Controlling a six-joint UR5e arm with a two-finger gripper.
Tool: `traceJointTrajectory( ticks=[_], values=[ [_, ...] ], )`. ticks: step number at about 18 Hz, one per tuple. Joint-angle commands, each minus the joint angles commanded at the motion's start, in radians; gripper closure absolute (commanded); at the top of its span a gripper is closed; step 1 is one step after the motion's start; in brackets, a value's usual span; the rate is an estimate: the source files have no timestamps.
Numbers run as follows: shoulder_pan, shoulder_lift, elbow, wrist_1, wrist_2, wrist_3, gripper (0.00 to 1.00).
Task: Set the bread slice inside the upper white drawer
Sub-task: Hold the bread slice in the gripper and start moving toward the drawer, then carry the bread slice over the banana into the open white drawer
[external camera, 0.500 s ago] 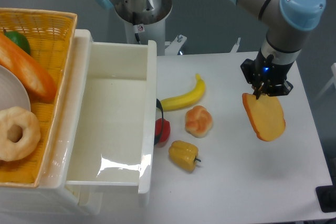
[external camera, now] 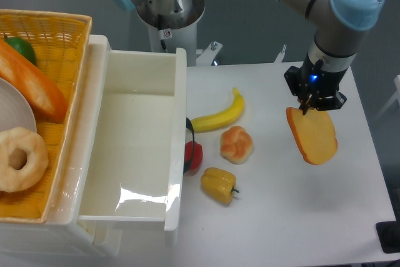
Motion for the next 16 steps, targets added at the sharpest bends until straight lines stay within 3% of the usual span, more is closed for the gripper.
traceJointTrajectory(
  ticks=[5, 16],
  values=[
    [0.009, 0.038, -0.003, -0.051, -0.098, -0.026, 1.0],
    [-0.009, 0.138, -0.015, -0.049, -0.414, -0.282, 1.0]
  ],
)
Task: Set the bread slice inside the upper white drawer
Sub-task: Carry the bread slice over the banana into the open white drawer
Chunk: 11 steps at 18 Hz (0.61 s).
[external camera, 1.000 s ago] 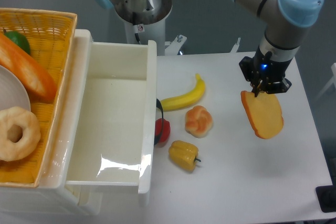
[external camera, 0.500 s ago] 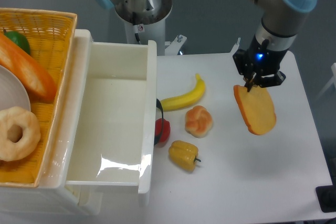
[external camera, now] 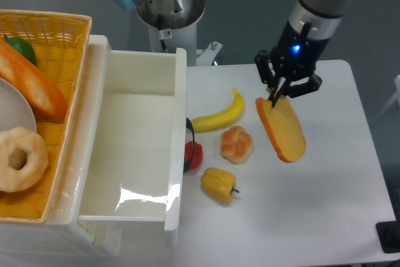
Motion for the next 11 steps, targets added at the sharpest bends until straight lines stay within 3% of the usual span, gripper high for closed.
traceJointTrajectory(
  ticks=[11],
  values=[
    [-0.077, 0.029, -0.015, 0.006, -0.166, -0.255, 1.0]
  ],
)
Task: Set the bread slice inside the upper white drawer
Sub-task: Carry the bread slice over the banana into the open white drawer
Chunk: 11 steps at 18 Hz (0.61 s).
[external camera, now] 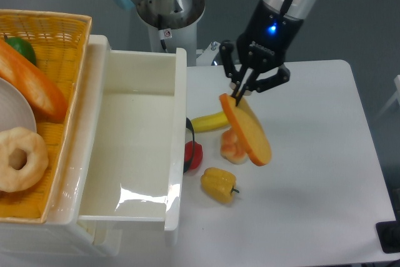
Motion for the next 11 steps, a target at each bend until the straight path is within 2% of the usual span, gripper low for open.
traceJointTrajectory(
  ticks=[4, 6, 11],
  values=[
    [-0.014, 0.037, -0.041, 0.009, -0.121, -0.132, 1.0],
    [-0.017, 0.06, -0.078, 0.037, -0.156, -0.149, 1.0],
    [-0.057, 0.084, -0.123, 0.038, -0.225, -0.149, 1.0]
  ],
)
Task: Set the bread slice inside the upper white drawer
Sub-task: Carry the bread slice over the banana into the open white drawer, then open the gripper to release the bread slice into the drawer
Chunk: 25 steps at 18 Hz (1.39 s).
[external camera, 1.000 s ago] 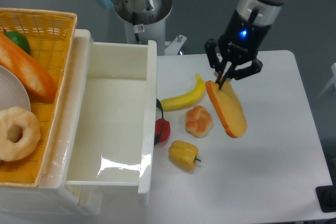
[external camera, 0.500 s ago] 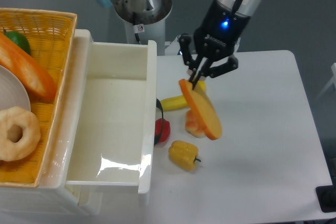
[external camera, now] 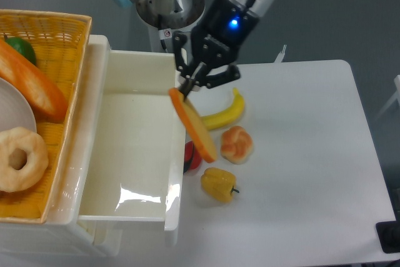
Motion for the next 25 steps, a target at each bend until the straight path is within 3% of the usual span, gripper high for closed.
traceJointTrajectory(
  ticks=[10, 13, 15, 17, 18, 25],
  values=[
    [-0.071, -0.012, -0.034, 0.014, 0.003, 0.0, 1.0],
    [-0.083, -0.018, -0.037, 0.037, 0.014, 0.003, 0.81],
    [-0.091, -0.025, -0.037, 0.043, 0.03, 0.003, 0.49],
    [-0.097, -0.028, -0.038, 0.044, 0.056, 0.003, 0.06],
    [-0.097, -0.026, -0.038, 0.044, 0.063, 0.005, 0.0],
    [-0.091, -0.031, -0.038, 0.092, 0.098, 0.008, 0.0]
  ],
)
